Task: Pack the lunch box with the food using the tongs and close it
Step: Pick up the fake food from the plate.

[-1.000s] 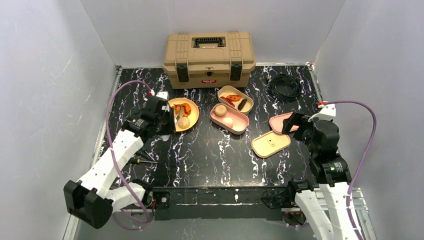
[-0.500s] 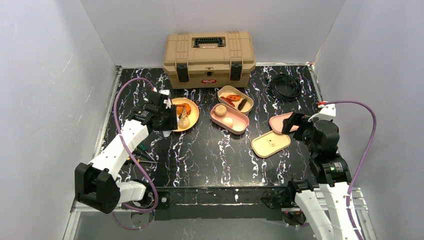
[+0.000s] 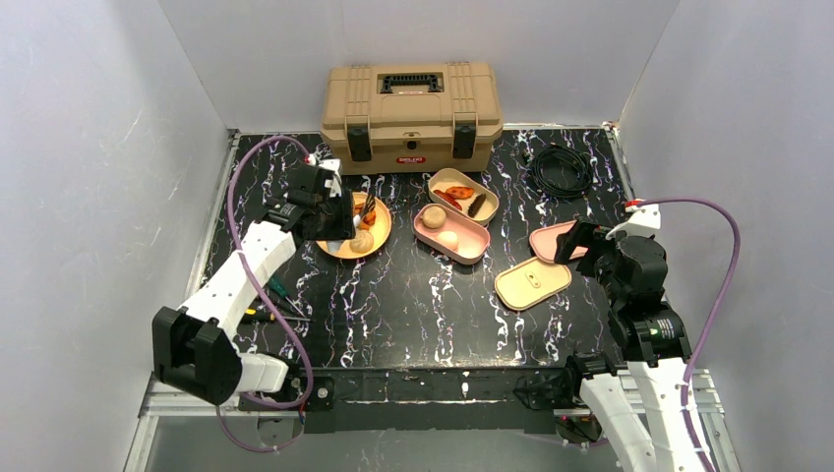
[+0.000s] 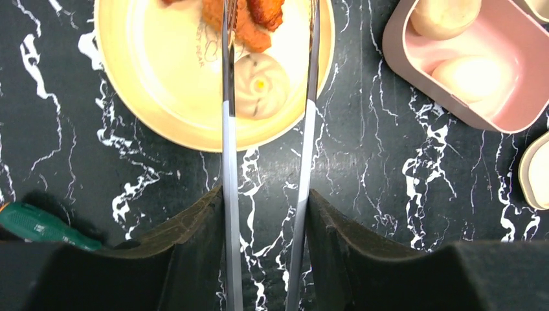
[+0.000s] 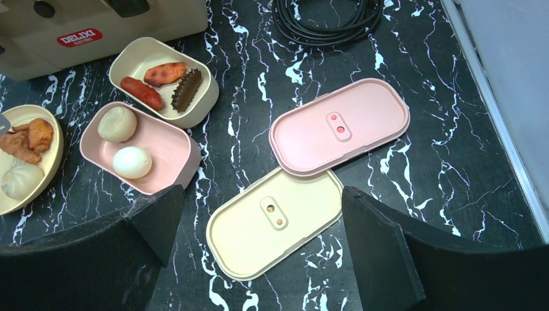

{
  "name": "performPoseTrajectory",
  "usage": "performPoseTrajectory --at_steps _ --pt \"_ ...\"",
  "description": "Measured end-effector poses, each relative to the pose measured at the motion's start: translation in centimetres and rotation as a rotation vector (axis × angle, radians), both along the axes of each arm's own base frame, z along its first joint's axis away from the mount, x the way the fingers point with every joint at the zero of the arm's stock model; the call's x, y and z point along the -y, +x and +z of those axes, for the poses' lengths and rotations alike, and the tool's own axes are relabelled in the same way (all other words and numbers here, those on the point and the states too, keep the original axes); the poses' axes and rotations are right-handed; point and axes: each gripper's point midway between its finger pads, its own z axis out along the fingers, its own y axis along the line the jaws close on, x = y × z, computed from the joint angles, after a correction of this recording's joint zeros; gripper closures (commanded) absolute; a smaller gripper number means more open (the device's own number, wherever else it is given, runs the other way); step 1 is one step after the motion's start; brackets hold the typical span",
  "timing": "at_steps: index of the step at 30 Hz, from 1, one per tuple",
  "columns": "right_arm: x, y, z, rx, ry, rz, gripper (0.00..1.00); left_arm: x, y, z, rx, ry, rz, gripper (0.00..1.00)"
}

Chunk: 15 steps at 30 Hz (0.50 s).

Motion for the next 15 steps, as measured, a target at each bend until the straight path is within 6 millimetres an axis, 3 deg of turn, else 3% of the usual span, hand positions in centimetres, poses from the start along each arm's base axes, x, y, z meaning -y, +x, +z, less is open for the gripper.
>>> performPoseTrajectory --at_steps 5,11,15 --pt "0.0 0.0 0.0 0.000 0.000 0.000 0.00 0.9 1.3 -1.0 -0.024 -0.005 -0.023 0.58" --pt "0.0 0.0 0.0 -0.002 -0.001 0.001 0.00 1.6 1.3 -3.6 -0.109 -0.003 -0.052 0.57" --pt "0.0 0.0 0.0 -0.002 0.000 0.001 0.00 1.7 1.2 -4.1 -0.126 -0.004 -0.059 0.57"
